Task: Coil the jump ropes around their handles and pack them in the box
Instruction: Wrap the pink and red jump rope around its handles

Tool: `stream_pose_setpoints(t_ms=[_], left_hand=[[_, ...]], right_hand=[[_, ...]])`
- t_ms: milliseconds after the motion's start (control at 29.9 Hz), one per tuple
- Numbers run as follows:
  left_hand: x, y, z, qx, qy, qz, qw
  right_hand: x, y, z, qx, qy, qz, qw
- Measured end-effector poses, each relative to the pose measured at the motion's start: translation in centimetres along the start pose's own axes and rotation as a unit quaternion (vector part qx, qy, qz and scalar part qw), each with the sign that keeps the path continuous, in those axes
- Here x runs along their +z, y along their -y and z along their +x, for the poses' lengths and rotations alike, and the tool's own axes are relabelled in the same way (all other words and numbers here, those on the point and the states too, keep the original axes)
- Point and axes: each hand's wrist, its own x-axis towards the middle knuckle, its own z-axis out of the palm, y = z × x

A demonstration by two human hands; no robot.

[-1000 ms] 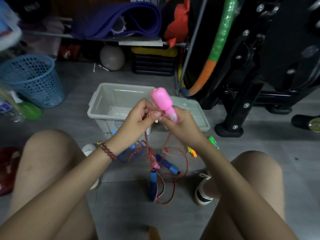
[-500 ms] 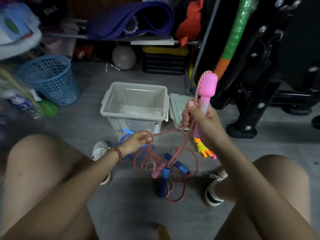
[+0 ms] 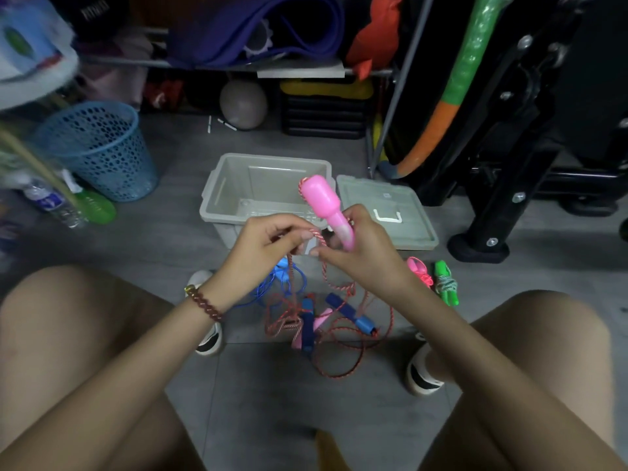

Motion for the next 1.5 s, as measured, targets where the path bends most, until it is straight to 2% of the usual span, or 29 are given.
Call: stream_pose_setpoints(t_ms=[100, 167, 267, 301, 367, 434, 534, 568, 601, 668, 701, 768, 802, 835, 902, 1002, 1069, 1135, 1202, 1269, 1403, 1503], left_hand=[[0.2, 0.3, 0.0, -0.028, 0.024, 0.006, 0.999], [0.2, 1.3, -0.1, -0.070, 0.086, 0.021, 0.994], [0.0, 4.2, -0.3, -0.111, 0.191, 0.114, 0.969], [0.0, 5.2, -0.4, -0.135, 0.220, 0.139, 0.956], [-0.4, 7.1, -0.7, -0.175, 0.266, 0.210, 0.924], [-0.9, 8.8, -0.7, -0.196, 0.267, 0.258, 0.908], [-1.0, 9.7, -0.1, -0.206, 0.212, 0.236, 0.926], [-0.9, 9.5, 0.3, -0.200, 0.189, 0.224, 0.935], [-0.8, 9.1, 0.7, -0.188, 0.158, 0.212, 0.946], [-0.8, 7.7, 1.6, -0.160, 0.091, 0.180, 0.966], [-0.8, 6.8, 2.0, -0.141, 0.061, 0.164, 0.974], [-0.6, 4.5, 2.7, -0.094, 0.009, 0.133, 0.987], [-0.6, 3.5, 3.1, -0.074, -0.008, 0.114, 0.991], [-0.4, 2.3, 3.3, -0.053, -0.018, 0.095, 0.994], [-0.1, 0.8, 3.3, -0.017, -0.023, 0.076, 0.997], [0.8, 0.4, 2.9, -0.011, -0.057, 0.089, 0.994], [1.2, 0.6, 2.6, -0.021, -0.087, 0.077, 0.993], [1.4, 0.3, 2.6, -0.018, -0.076, 0.025, 0.997], [1.3, 0.2, 2.7, -0.020, -0.020, -0.029, 0.999], [1.8, 0.5, 2.4, -0.026, 0.044, -0.027, 0.998], [2.9, 3.8, 1.2, -0.086, 0.177, 0.093, 0.976], [1.3, 7.1, 1.1, -0.116, 0.286, 0.276, 0.910]], right_hand=[[-0.3, -0.4, 0.2, -0.005, -0.034, 0.014, 0.999], [-1.0, -0.3, 0.4, -0.031, -0.052, 0.043, 0.997], [-2.4, 0.2, 0.4, -0.039, -0.057, 0.189, 0.979], [-2.9, 0.4, 0.4, -0.024, -0.060, 0.257, 0.964], [-4.0, 0.5, 0.5, 0.015, -0.046, 0.412, 0.910], [-5.0, 0.6, 0.5, 0.031, -0.025, 0.508, 0.860], [-5.4, 0.5, 0.6, 0.026, -0.031, 0.606, 0.794], [-5.3, 0.3, 0.8, 0.027, -0.041, 0.617, 0.785], [-5.3, 0.1, 1.0, 0.029, -0.049, 0.614, 0.787], [-5.4, -0.2, 1.2, 0.025, -0.060, 0.564, 0.823], [-5.5, -0.5, 1.4, 0.022, -0.067, 0.506, 0.860], [-5.5, -0.7, 1.3, 0.001, -0.083, 0.316, 0.945], [-5.3, -0.6, 1.3, -0.017, -0.085, 0.231, 0.969], [-5.0, -0.5, 1.2, -0.031, -0.082, 0.173, 0.981], [-4.3, -0.2, 1.0, -0.042, -0.040, 0.126, 0.990], [-2.5, -0.1, 0.5, -0.077, 0.101, -0.012, 0.992], [-1.3, -0.5, 0.4, -0.085, 0.102, -0.076, 0.988], [-1.1, -0.7, 0.6, -0.096, 0.034, -0.027, 0.994], [-2.1, -0.4, 0.9, -0.071, -0.021, 0.105, 0.992], [-2.9, 0.0, 0.9, -0.051, -0.006, 0.234, 0.971], [-3.5, 0.4, 0.4, -0.029, 0.022, 0.421, 0.906], [-4.5, 0.8, 0.3, 0.012, -0.001, 0.525, 0.851]])
